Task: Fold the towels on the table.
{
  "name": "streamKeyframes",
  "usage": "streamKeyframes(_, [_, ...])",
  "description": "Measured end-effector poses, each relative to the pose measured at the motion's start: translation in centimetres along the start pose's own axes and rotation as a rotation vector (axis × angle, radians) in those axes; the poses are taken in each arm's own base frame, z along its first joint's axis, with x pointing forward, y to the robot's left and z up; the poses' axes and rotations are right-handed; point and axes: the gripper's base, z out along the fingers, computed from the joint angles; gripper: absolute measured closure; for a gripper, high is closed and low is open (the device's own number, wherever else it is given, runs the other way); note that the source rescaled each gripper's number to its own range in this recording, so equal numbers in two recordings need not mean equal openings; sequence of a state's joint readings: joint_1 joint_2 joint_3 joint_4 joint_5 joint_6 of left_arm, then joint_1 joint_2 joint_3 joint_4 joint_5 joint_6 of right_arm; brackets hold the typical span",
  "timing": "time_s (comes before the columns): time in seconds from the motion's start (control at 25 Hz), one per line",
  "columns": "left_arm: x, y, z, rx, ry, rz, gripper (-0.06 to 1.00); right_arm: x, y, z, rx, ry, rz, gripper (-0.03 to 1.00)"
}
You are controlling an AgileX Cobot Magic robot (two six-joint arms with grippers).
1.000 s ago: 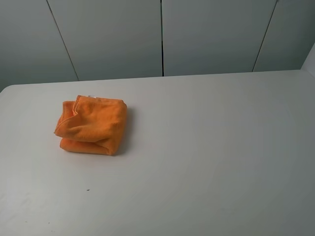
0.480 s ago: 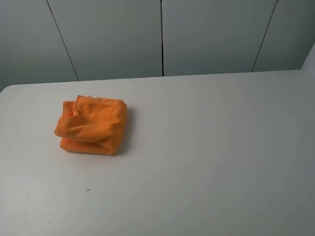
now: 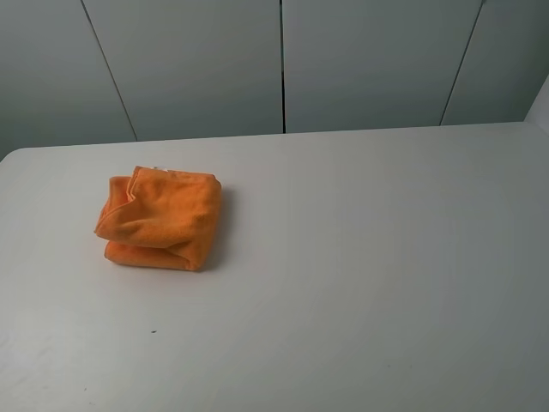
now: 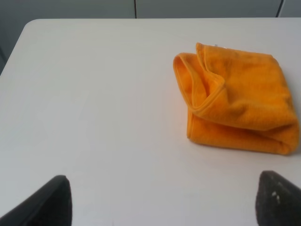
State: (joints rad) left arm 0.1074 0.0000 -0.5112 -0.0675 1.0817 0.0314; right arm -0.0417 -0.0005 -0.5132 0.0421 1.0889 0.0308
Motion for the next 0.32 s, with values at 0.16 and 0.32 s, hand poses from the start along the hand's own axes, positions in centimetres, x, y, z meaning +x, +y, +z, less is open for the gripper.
streamKeyframes(0.16, [0.00,0.00,0.00,0.000,0.000,0.000,-0.06,0.00,0.00,0.00,0.000,0.000,0.000,-0.03])
streamKeyframes(0.32, [0.00,0.00,0.00,0.000,0.000,0.000,-0.06,0.00,0.00,0.00,0.000,0.000,0.000,-0.03])
